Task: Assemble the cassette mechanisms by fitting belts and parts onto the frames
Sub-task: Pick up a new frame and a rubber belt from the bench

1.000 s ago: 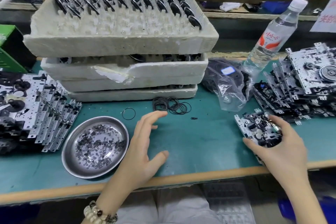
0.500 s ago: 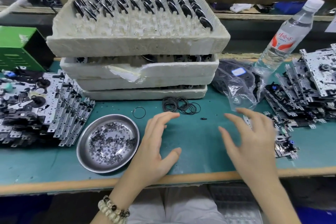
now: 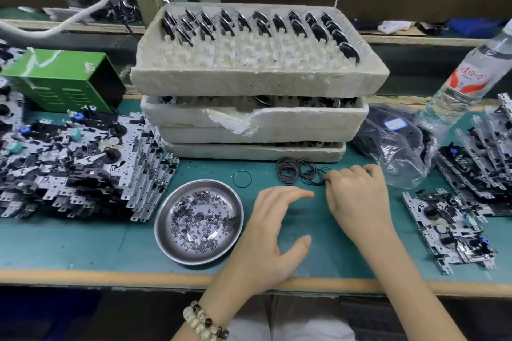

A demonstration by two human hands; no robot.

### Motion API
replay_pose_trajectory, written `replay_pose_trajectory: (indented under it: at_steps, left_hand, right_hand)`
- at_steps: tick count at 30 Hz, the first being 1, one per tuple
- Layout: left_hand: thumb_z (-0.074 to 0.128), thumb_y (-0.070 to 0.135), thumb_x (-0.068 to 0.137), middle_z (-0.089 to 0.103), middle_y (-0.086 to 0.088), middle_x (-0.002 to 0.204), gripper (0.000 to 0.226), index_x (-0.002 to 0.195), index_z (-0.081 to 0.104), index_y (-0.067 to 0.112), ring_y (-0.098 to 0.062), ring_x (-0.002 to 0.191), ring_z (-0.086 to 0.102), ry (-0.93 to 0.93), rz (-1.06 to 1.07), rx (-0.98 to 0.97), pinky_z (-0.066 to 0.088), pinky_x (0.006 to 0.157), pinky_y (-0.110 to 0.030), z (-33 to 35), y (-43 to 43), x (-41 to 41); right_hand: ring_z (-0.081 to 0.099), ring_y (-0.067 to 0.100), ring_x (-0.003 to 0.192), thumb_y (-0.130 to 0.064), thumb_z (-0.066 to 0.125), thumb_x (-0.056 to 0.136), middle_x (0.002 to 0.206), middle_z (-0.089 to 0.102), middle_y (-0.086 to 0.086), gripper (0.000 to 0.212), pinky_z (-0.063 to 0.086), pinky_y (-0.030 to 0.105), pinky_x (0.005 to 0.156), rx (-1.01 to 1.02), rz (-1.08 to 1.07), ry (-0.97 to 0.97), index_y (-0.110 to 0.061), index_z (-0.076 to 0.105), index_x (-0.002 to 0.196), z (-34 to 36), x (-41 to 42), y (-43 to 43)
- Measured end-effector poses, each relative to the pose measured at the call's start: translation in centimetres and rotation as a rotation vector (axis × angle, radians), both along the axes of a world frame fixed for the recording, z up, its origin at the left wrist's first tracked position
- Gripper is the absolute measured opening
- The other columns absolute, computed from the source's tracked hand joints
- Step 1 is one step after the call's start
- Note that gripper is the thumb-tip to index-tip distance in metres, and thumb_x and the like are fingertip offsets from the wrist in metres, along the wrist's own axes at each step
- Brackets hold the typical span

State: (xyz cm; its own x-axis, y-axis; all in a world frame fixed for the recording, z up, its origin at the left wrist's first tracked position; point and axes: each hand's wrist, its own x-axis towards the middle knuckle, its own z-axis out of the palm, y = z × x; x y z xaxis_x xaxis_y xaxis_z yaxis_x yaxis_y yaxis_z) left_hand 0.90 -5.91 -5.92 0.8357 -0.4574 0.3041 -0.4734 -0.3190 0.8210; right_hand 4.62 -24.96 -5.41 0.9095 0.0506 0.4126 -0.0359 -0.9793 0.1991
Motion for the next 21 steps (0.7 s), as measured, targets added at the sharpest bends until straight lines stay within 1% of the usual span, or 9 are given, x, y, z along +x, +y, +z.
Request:
replay_pose_trajectory:
  at_steps: [2, 4, 5, 7, 10, 13, 15, 18, 21]
  left_hand:
    - [0.061, 0.021, 0.084, 0.053, 0.011, 0.129, 0.047, 0.132, 0.056, 0.018, -0.017, 0.128, 0.046, -0.039, -0.027, 0.016, 0.033, 0.108, -0.024, 0.7, 0.6, -0.4]
    - [0.064, 0.021, 0.087, 0.057, 0.009, 0.125, 0.039, 0.125, 0.062, 0.017, -0.018, 0.123, 0.049, -0.19, 0.018, 0.085, 0.038, 0.106, -0.031, 1.8, 1.7, -0.6]
    - [0.066, 0.021, 0.087, 0.06, 0.007, 0.122, 0.033, 0.12, 0.066, 0.016, -0.02, 0.119, 0.052, -0.297, 0.096, 0.141, 0.041, 0.104, -0.035, 2.4, 2.6, -0.5]
    - [0.069, 0.018, 0.087, 0.065, 0.001, 0.115, 0.026, 0.112, 0.072, 0.014, -0.027, 0.109, 0.055, -0.519, 0.345, 0.28, 0.045, 0.096, -0.042, 4.0, 4.7, 0.0]
    - [0.067, 0.023, 0.092, 0.066, -0.007, 0.103, 0.018, 0.103, 0.073, 0.011, -0.034, 0.1, 0.053, -0.737, 0.734, 0.495, 0.045, 0.085, -0.045, 6.7, 8.5, 1.4]
    - [0.065, 0.047, 0.095, 0.058, -0.011, 0.089, 0.037, 0.086, 0.064, 0.011, -0.035, 0.094, 0.047, -0.692, 1.018, 0.665, 0.036, 0.076, -0.046, 8.8, 12.0, 3.1]
    - [0.066, 0.054, 0.092, 0.055, -0.016, 0.086, 0.048, 0.079, 0.061, 0.008, -0.037, 0.093, 0.045, -0.573, 1.08, 0.791, 0.032, 0.074, -0.048, 9.5, 13.5, 4.3]
    - [0.07, 0.046, 0.088, 0.057, -0.021, 0.084, 0.047, 0.07, 0.062, 0.004, -0.04, 0.088, 0.046, -0.452, 0.978, 0.937, 0.033, 0.073, -0.05, 9.7, 14.5, 5.7]
    - [0.064, 0.034, 0.096, 0.06, -0.023, 0.081, 0.042, 0.071, 0.065, 0.0, -0.04, 0.085, 0.048, -0.476, 0.911, 0.952, 0.035, 0.072, -0.05, 9.4, 15.1, 6.6]
  right_hand:
    - [0.06, 0.031, 0.061, -0.001, 0.079, 0.068, 0.06, 0.065, 0.007, 0.013, 0.033, 0.04, 0.075, 0.101, 0.029, -0.089, -0.009, 0.068, 0.067, -0.5, -0.3, -0.4]
    - [0.063, 0.032, 0.069, -0.005, 0.075, 0.075, 0.072, 0.069, 0.006, 0.005, 0.037, 0.041, 0.073, 0.239, 0.091, -0.202, -0.009, 0.071, 0.074, -0.6, -1.0, -0.6]
    - [0.063, 0.032, 0.075, -0.008, 0.071, 0.078, 0.08, 0.071, 0.005, 0.002, 0.04, 0.041, 0.072, 0.311, 0.117, -0.232, -0.01, 0.073, 0.077, -0.5, -1.3, -0.5]
    - [0.062, 0.031, 0.084, -0.015, 0.065, 0.078, 0.091, 0.07, 0.003, 0.009, 0.044, 0.042, 0.072, 0.436, 0.131, -0.248, -0.012, 0.074, 0.08, -0.5, -2.0, -0.3]
    - [0.06, 0.03, 0.088, -0.017, 0.064, 0.078, 0.095, 0.069, 0.002, 0.011, 0.048, 0.047, 0.075, 0.579, 0.144, -0.24, -0.013, 0.073, 0.082, -0.8, -3.1, 0.4]
    - [0.06, 0.027, 0.089, -0.017, 0.063, 0.079, 0.095, 0.068, -0.001, 0.009, 0.048, 0.047, 0.077, 0.689, 0.166, -0.209, -0.014, 0.07, 0.084, -1.3, -4.0, 1.3]
    - [0.059, 0.028, 0.088, -0.012, 0.066, 0.08, 0.093, 0.067, 0.0, 0.005, 0.047, 0.046, 0.077, 0.716, 0.174, -0.182, -0.013, 0.069, 0.084, -1.7, -4.4, 1.7]
    - [0.058, 0.027, 0.089, 0.002, 0.076, 0.077, 0.092, 0.066, 0.0, 0.018, 0.047, 0.044, 0.08, 0.761, 0.138, -0.145, -0.013, 0.069, 0.084, -2.2, -4.5, 1.5]
    - [0.057, 0.023, 0.089, 0.003, 0.077, 0.075, 0.092, 0.065, -0.003, 0.021, 0.046, 0.041, 0.081, 0.78, 0.129, -0.132, -0.014, 0.069, 0.086, -2.0, -4.6, 1.1]
